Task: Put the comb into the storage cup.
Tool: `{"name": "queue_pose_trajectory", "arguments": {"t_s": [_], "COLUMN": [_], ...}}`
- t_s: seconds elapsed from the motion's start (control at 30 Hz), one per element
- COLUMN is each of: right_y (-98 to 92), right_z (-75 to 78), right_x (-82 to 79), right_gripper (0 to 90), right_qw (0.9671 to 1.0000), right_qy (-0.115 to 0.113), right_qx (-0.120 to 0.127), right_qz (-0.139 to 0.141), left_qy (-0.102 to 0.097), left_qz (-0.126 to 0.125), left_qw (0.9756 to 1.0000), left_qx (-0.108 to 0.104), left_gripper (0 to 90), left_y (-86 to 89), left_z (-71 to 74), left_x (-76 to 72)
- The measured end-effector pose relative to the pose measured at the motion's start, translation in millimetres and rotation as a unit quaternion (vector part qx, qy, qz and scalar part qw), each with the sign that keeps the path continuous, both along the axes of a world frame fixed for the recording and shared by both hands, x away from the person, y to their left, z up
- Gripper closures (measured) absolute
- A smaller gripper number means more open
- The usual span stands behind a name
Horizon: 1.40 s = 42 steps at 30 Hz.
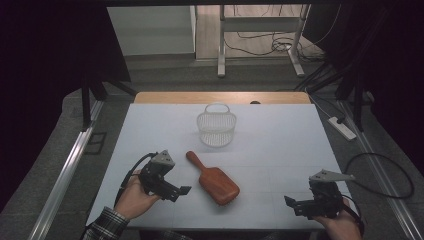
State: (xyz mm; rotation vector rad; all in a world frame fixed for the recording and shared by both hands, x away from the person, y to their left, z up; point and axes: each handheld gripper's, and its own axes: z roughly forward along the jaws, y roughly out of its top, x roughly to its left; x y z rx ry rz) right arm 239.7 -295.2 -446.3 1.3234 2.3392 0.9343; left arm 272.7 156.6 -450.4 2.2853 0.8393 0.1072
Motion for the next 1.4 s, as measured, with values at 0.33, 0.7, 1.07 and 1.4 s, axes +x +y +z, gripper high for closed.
{"name": "queue_pose_trajectory", "arguments": {"t_s": [0.33, 0.7, 1.07, 1.4], "right_y": [0.1, 0.0, 0.1, 0.0], "right_z": [-0.3, -0.3, -0.4, -0.5], "right_x": [0.4, 0.4, 0.6, 0.6], "right_gripper": [0.1, 0.1, 0.2, 0.5], "right_qw": [1.0000, 1.0000, 1.0000, 1.0000], "right_qy": [0.002, 0.003, 0.004, 0.004], "right_qx": [-0.001, -0.001, -0.001, -0.002], "right_qz": [0.001, 0.003, 0.004, 0.004], "left_qy": [0.003, 0.005, 0.008, 0.003], "left_qz": [-0.013, -0.028, -0.040, -0.042], "left_qw": [0.9999, 0.9995, 0.9991, 0.9989], "left_qx": [0.005, 0.011, 0.011, 0.022], "left_gripper": [0.0, 0.0, 0.0, 11.9], "left_y": [-13.6, -29.6, -46.2, -55.1], "left_z": [-1.5, -2.9, -1.0, 0.8], "left_x": [13.4, 23.5, 31.5, 35.5]}}
